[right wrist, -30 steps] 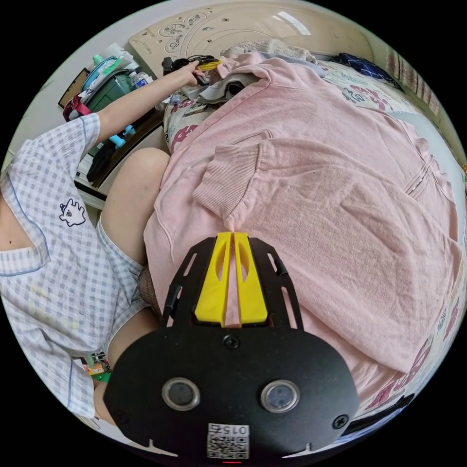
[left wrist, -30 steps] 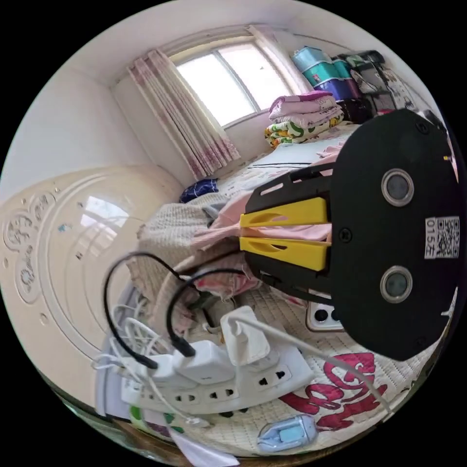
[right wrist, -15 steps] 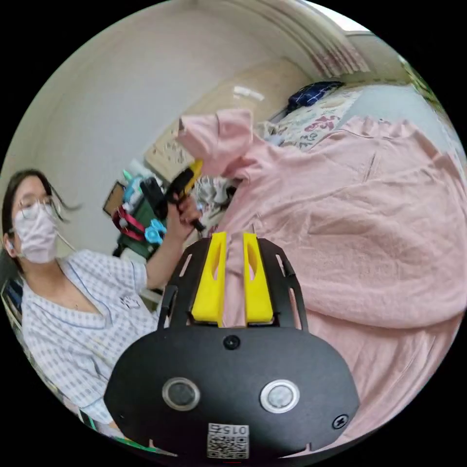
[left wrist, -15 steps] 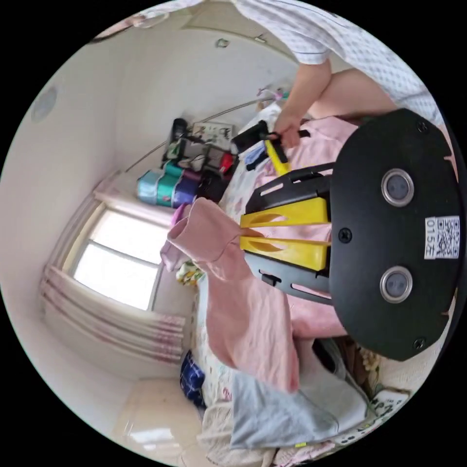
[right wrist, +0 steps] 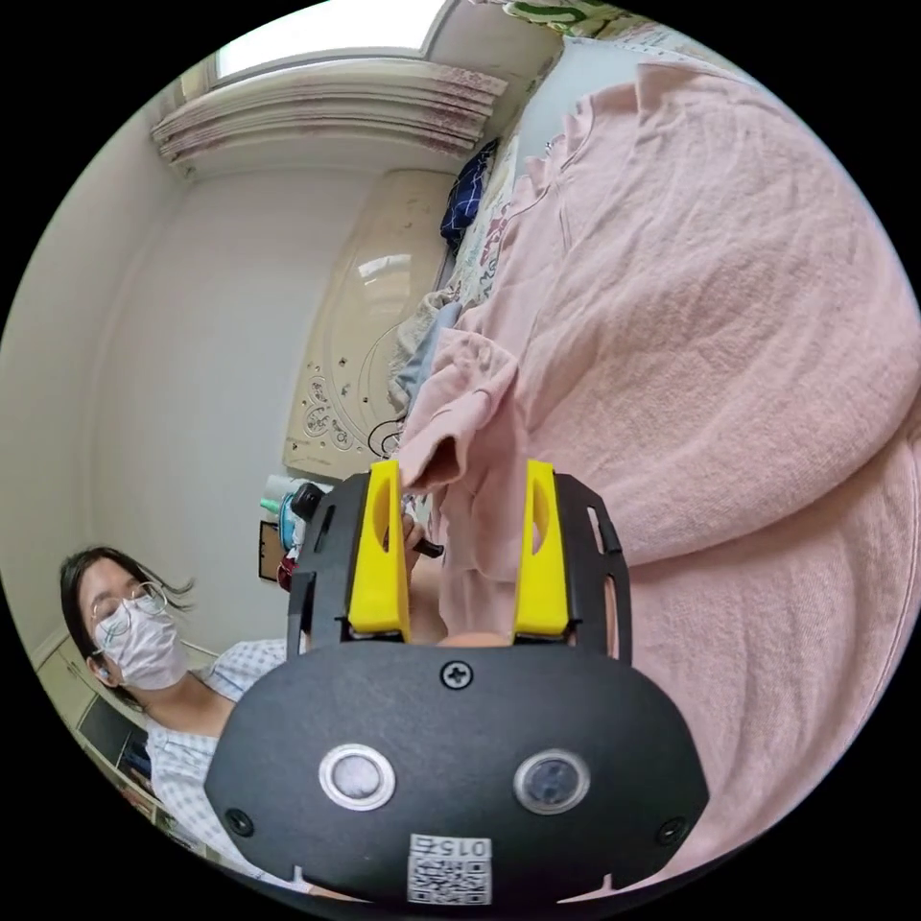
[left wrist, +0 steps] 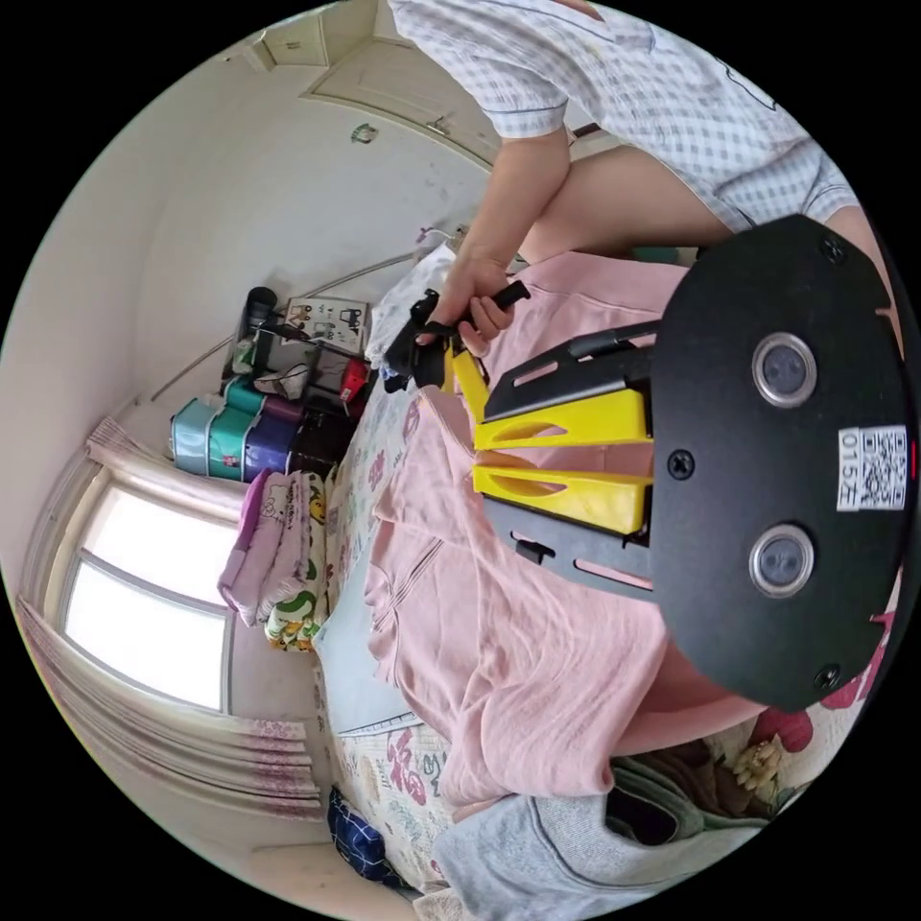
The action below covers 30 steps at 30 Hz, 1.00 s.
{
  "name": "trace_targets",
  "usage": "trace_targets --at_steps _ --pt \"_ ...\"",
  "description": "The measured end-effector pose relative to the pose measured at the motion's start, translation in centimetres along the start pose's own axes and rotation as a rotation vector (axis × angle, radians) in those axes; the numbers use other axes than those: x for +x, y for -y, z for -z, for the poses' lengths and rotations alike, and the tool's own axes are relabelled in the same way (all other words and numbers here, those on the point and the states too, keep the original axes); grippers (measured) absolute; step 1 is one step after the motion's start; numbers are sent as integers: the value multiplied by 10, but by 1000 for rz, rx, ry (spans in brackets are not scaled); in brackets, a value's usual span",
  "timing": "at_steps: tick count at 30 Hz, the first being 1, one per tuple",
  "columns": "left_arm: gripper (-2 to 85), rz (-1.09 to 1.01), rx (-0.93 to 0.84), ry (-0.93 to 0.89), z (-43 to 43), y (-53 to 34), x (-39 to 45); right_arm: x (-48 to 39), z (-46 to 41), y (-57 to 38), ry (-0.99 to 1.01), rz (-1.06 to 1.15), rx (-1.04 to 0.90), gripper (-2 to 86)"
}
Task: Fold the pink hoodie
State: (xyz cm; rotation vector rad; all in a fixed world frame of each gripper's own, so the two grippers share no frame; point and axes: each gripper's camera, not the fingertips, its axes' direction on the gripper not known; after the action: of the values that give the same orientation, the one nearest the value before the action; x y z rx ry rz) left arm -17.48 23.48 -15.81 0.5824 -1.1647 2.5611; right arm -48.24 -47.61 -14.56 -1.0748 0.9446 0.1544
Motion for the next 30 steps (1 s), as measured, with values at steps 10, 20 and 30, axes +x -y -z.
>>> trace_targets --at_steps 10,20,30 --pt "30 -114 -199 -115 -42 35 9 -42 11 45 161 -52 31 81" --pt "45 54 -3 35 46 46 -38 -170 78 41 -200 84 169 8" --pt "80 246 -155 320 94 25 -91 -229 106 -35 -318 5 299 6"
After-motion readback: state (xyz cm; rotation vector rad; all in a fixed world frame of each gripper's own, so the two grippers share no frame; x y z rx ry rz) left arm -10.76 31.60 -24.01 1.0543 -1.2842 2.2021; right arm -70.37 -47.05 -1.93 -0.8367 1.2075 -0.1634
